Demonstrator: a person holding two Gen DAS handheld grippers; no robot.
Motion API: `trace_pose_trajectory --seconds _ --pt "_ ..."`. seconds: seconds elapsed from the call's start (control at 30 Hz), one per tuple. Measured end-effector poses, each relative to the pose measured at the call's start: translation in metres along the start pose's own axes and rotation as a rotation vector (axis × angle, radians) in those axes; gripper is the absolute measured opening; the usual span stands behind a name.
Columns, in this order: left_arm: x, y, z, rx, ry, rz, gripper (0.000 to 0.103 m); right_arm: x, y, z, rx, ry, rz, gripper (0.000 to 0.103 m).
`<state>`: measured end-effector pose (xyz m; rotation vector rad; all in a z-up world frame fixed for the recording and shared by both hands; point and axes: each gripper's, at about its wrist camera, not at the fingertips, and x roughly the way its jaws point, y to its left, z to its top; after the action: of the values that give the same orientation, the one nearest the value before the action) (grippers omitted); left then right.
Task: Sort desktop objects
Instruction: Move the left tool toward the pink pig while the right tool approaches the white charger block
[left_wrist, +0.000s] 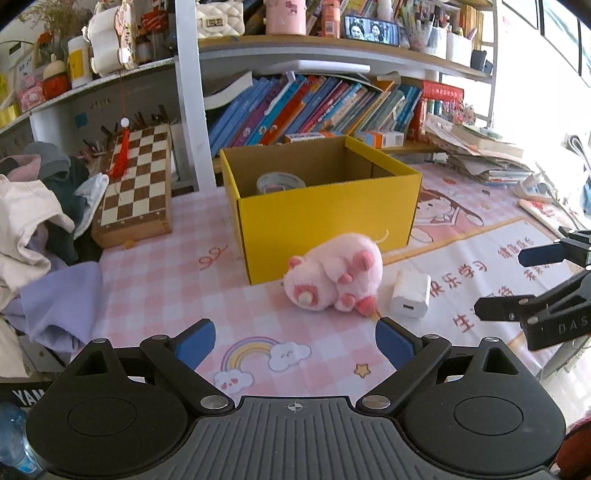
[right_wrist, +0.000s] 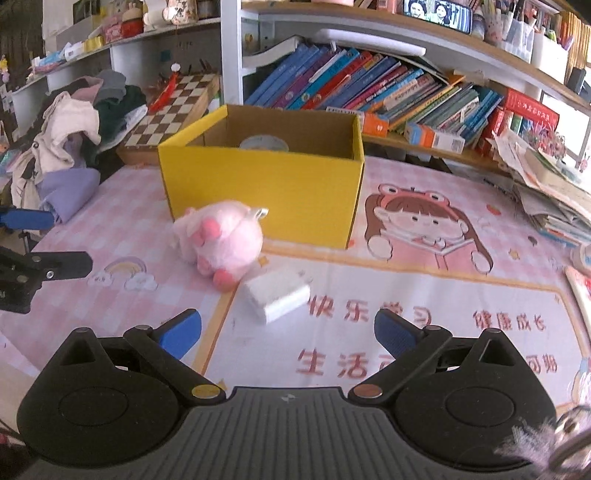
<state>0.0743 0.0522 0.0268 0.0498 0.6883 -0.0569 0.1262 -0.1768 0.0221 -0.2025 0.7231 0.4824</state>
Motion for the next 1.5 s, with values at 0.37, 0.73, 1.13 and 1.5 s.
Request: trace_pose_trajectory --seconds 0.37,0.73,1.13,1.5 --pt "0.004 -0.020 -0.020 0.052 0.043 -0.033 0.096 -0.003 0.018 -0.021 -0.022 0.025 -0.014 0.103" --pt "0.007 -0.022 -0.025 0.059 0.061 -0.036 0.096 -0.002 0.031 -0.028 -0.151 -0.021 -0.005 0.103" --pt "0.008 -0.019 -0.026 0.023 0.035 -0.028 0.096 0.004 0.035 -0.029 -0.092 0.001 0.029 0.103" --pt "0.019 -0.020 -0.026 0.014 0.060 -0.028 0.096 0.008 0.029 -0.027 -0.072 0.011 0.034 0.103"
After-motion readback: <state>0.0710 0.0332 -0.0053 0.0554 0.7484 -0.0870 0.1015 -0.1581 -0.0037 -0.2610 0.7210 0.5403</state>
